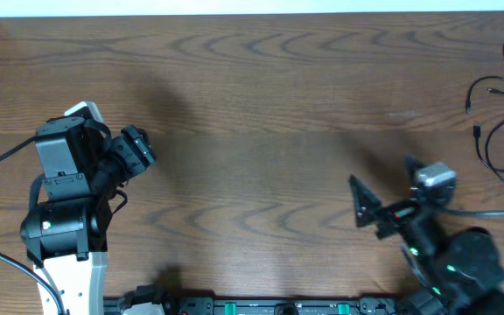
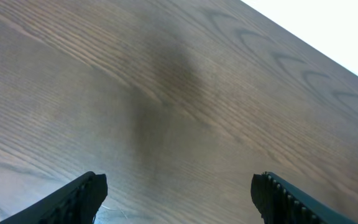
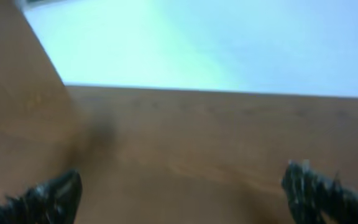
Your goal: Untangle cables
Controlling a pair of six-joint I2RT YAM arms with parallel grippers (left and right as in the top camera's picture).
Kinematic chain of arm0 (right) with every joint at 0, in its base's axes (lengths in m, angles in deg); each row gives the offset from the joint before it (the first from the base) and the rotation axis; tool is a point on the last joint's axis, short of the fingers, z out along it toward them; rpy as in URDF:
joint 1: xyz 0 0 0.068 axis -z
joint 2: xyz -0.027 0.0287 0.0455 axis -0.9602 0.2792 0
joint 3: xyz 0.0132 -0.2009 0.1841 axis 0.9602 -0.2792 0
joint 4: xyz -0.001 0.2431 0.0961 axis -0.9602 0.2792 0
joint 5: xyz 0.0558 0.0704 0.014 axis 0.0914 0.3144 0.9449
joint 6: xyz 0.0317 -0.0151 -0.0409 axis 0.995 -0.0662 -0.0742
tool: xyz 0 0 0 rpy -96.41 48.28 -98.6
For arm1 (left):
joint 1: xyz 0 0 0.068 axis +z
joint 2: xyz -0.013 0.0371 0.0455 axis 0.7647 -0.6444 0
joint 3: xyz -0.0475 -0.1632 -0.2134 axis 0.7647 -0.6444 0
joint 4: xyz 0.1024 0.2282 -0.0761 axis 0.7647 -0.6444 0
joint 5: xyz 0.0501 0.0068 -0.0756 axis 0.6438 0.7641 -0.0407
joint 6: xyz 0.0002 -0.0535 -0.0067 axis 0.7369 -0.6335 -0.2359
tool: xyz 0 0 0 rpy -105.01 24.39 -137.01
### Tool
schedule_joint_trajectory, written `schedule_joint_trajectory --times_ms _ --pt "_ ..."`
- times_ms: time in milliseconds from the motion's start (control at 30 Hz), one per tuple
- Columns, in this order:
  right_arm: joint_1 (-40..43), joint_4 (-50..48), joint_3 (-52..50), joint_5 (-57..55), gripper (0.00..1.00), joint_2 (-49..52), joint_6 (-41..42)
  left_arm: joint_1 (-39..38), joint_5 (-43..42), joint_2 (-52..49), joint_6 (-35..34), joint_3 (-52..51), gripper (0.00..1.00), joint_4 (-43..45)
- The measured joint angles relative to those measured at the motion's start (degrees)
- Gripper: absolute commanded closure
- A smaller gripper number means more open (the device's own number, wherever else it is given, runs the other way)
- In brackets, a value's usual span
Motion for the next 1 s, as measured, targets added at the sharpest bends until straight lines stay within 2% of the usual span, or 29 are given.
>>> schedule_joint_trajectory --times_ms 200,600,867,1000 --pt "0.00 -10.54 -13.33 2.25 0.01 -0.07 -3.48 0.00 0.00 0.00 0.00 0.00 0.20 -0.04" --pt "0.00 -15.96 -24.11 3.52 0.01 -0.09 -4.31 0.00 0.00 0.00 0.00 0.00 0.20 -0.04" --pt "0.00 -14.38 -26.49 3.93 0.01 -0.11 -4.33 -0.02 0.00 0.00 0.39 0.00 0.20 -0.04" --pt "0.00 -8.41 -26.56 2.97 0.01 -0.11 -4.33 0.00 0.00 0.00 0.61 0.00 0.19 -0.04"
